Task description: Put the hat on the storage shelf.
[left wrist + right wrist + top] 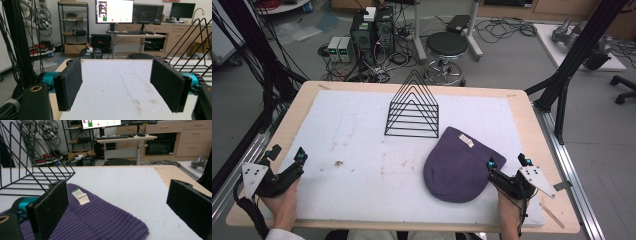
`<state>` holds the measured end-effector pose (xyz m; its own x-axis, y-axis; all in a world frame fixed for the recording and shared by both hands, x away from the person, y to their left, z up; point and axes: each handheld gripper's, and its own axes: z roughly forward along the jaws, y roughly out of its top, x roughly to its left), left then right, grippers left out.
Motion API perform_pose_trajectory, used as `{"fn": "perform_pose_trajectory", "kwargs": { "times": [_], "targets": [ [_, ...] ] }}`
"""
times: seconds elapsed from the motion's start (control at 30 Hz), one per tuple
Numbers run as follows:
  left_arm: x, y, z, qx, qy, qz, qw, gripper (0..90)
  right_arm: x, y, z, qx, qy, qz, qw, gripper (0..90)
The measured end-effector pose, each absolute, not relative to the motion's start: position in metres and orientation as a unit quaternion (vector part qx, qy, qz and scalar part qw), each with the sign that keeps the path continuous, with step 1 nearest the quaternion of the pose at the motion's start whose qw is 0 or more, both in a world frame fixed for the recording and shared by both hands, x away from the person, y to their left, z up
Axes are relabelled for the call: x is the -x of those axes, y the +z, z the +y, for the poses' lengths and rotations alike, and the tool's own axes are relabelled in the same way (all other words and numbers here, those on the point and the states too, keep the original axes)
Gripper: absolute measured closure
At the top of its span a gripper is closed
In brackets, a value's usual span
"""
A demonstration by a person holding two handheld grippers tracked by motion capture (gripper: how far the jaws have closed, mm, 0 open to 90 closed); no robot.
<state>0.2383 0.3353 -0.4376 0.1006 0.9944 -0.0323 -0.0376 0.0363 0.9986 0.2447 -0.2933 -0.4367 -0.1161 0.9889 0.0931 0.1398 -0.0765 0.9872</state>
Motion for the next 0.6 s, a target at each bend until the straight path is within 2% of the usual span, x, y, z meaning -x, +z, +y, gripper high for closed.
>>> {"fn": "perform_pose_trajectory", "kwargs": {
  "times": [0.6],
  "targets": [
    [-0.2407,-0.4399,0.3337,-0.512,0.455,0.480,0.549,27.1,-0.2456,-0.4379,-0.2960,-0.529,0.513,0.540,0.406,3.3]
  ]
}}
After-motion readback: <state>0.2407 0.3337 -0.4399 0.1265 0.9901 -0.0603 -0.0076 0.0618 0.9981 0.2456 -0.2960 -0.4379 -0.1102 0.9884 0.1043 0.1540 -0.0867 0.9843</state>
